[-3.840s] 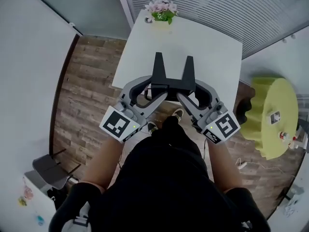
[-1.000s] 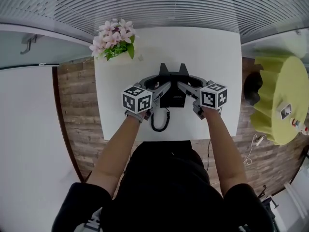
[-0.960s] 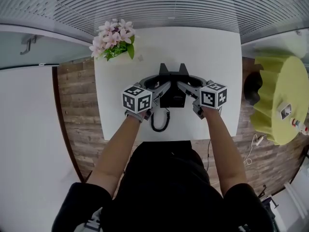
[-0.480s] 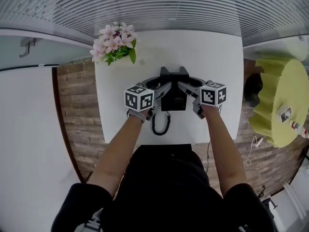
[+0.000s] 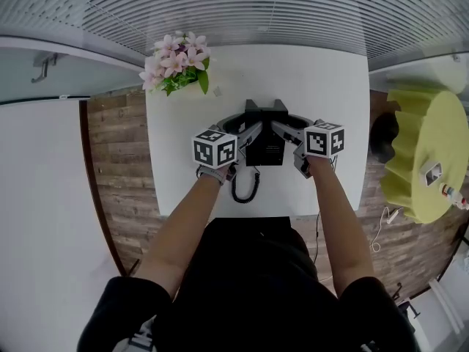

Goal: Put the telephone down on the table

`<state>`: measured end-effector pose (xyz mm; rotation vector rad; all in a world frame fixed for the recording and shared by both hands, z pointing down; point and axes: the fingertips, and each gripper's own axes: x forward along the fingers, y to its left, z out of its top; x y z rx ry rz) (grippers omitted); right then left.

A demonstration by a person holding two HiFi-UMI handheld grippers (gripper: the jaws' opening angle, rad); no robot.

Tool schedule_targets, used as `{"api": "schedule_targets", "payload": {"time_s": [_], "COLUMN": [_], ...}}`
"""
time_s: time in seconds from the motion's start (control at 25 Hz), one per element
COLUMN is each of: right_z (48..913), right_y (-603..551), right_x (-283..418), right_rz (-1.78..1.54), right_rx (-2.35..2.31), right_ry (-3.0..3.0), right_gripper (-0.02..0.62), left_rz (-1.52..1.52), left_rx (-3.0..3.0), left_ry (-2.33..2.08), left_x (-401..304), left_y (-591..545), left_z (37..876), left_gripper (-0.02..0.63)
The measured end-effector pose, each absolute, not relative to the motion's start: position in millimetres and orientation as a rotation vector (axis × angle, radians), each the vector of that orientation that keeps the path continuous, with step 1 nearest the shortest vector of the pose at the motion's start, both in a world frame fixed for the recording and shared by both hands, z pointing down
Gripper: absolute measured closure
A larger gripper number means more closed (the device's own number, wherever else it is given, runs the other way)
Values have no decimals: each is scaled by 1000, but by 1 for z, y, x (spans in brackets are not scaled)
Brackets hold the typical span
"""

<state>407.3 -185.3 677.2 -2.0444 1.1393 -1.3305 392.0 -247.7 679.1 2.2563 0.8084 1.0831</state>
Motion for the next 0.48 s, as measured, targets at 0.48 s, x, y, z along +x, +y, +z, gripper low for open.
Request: {"api": "schedule_targets", "payload": {"time_s": [0.48], "right_z": [623], "right_y": [-172], "right_x": [405], "right_rz": [-1157], "right_rx": [-2354], "right_ry": [1201], "right_gripper": [373], "left_rz": [980], "left_rx": [2408], "left_ry": [810], "left_x": [379], "left_y": [-253], "left_z": [634], "left_gripper": [381]}}
